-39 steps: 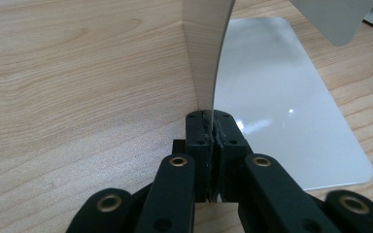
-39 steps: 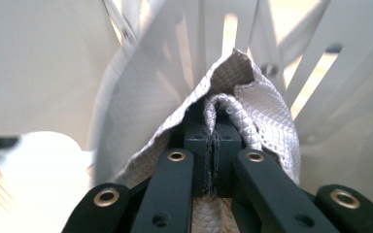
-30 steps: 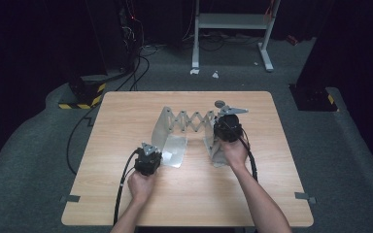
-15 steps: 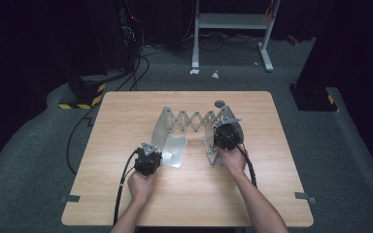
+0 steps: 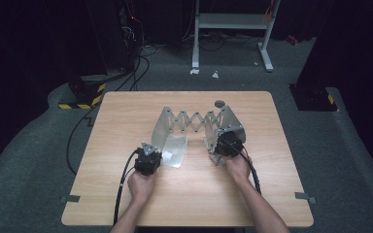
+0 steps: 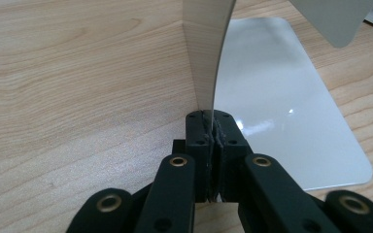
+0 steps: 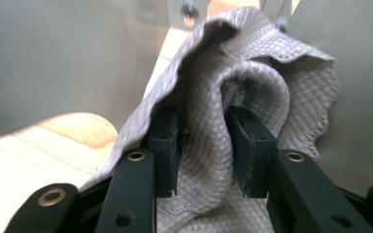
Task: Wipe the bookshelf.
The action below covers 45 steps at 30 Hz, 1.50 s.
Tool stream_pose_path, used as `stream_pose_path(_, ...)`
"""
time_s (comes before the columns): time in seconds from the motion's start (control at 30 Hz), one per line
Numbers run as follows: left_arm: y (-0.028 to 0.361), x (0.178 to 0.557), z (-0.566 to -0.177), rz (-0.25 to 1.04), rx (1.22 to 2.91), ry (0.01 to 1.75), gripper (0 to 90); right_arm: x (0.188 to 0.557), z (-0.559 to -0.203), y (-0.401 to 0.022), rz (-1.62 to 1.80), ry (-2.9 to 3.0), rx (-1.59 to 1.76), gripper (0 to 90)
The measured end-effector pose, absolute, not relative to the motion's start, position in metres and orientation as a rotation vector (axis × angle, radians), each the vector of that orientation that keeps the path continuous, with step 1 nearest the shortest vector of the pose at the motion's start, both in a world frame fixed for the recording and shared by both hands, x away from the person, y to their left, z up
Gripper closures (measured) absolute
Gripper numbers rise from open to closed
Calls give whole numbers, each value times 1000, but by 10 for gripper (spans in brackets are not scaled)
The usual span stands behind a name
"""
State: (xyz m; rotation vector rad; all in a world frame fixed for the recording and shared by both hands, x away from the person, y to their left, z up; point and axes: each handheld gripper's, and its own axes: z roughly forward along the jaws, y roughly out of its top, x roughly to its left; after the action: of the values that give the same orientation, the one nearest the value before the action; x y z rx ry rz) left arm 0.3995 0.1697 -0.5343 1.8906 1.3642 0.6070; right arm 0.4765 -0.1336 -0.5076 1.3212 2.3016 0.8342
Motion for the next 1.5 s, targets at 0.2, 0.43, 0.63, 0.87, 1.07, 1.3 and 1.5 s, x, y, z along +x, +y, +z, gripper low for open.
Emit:
stream_pose_path(0.2,170,399,-534,610,1891,1364,861,480,-513,-133,849,2298,1342,660)
stream_pose_path(0.43,170,399,-534,608,1891,1364,862,486,-513,-128,868,2303,1367,828)
stream_pose_path(0.63,169,399,-534,611,1893,1363,862,492,-510,-124,893,2311,1373,860)
stream_pose_path(0.87,169,399,-534,612,1893,1363,862,489,-501,-125,964,2291,1359,863)
stream_pose_path(1.07,169,399,-534,612,1895,1364,862,488,-483,-123,1013,2266,1326,866)
stream_pose_path(1.3,170,399,-534,611,1894,1363,862,488,-455,-123,1073,2218,1278,866)
stream_pose_path(1.5,170,399,-534,610,1894,1363,862,487,-435,-122,1102,2184,1232,866)
